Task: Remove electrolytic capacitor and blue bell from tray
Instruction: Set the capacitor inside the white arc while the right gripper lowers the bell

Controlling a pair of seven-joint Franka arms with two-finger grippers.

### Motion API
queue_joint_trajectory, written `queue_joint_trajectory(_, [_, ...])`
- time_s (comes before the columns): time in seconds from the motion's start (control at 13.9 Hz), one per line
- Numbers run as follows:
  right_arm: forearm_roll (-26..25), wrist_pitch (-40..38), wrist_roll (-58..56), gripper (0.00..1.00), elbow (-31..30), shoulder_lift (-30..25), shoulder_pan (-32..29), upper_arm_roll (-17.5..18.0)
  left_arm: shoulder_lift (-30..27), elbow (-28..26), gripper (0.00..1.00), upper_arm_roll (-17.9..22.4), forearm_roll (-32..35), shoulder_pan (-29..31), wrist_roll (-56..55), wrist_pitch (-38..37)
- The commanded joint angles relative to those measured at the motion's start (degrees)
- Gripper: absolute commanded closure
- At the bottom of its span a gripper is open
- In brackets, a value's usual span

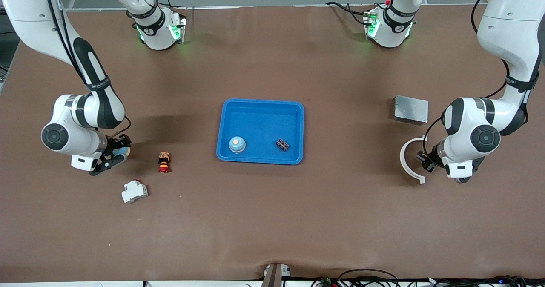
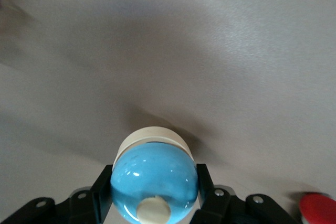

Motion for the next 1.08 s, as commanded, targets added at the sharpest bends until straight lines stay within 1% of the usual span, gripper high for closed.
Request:
queue_joint_trajectory(0.0, [-0.3,1.7,-0.7,1.00,-0.3,0.5,-1.2,1.0,0.3,0.7,0.27,-0.2,1.6,0.3,0.5,0.3])
queue_joint_trajectory(0.07, [-0.3,1.9,-0.7,0.99,-0.3,1.0,-1.2,1.0,0.3,0.7,0.10,-0.2,1.9,0.3,0.5,0.3])
queue_joint_trajectory(0.14, [-0.3,2.1,-0.7,0.96,-0.3,1.1,-1.2,1.0,0.3,0.7,0.00,-0.2,1.9,0.3,0.5,0.3])
queue_joint_trajectory(0.22, [-0.3,2.7,-0.6,0.94,-0.3,1.4,-1.2,1.0,-0.1,0.6,0.00,-0.2,1.9,0.3,0.5,0.3])
queue_joint_trajectory(0.29, [-0.3,2.7,-0.6,0.89,-0.3,1.4,-1.2,1.0,-0.6,0.6,0.00,-0.2,2.0,0.1,0.6,-0.4])
queue_joint_trajectory(0.36, [-0.3,2.6,-0.6,0.64,-0.3,1.4,-1.2,1.0,-1.9,0.5,0.00,-0.2,2.0,-0.1,0.7,-1.1])
queue_joint_trajectory(0.43, [-0.3,2.6,-0.5,0.01,-0.2,1.4,-1.3,1.0,-3.1,0.6,0.00,-0.6,2.0,0.0,0.7,-2.2])
queue_joint_trajectory(0.57, [-0.2,1.8,-0.3,0.00,0.0,0.9,-1.9,1.2,-5.0,0.7,0.00,-1.2,2.0,-0.5,0.5,-4.0])
queue_joint_trajectory(0.65, [0.0,1.2,0.0,0.00,0.0,0.4,-2.0,1.3,-6.0,0.7,0.00,-2.2,2.0,-0.5,0.4,-4.8])
queue_joint_trajectory(0.72, [0.9,-1.0,0.1,0.00,0.2,-0.8,-2.1,1.5,-6.6,0.7,0.00,-3.3,2.0,-0.5,-0.3,-5.8])
queue_joint_trajectory(0.79, [4.0,-4.3,0.2,0.00,1.3,-3.1,-1.6,1.6,-6.9,0.7,0.00,-4.8,1.7,-0.6,-0.9,-6.5])
queue_joint_trajectory(0.86, [6.2,-9.2,0.4,0.00,3.2,-4.3,-0.9,1.6,-7.1,0.6,0.00,-6.2,1.5,-0.6,-1.7,-7.3])
queue_joint_trajectory(0.93, [7.5,-14.8,1.9,0.00,6.3,-4.8,0.3,1.6,-7.2,0.6,0.00,-6.8,1.7,-0.6,-3.0,-7.7])
queue_joint_trajectory(1.0, [8.0,-20.0,5.9,0.00,9.8,-4.9,1.8,1.6,-7.4,0.6,0.00,-8.1,1.6,-0.6,-4.0,-7.9])
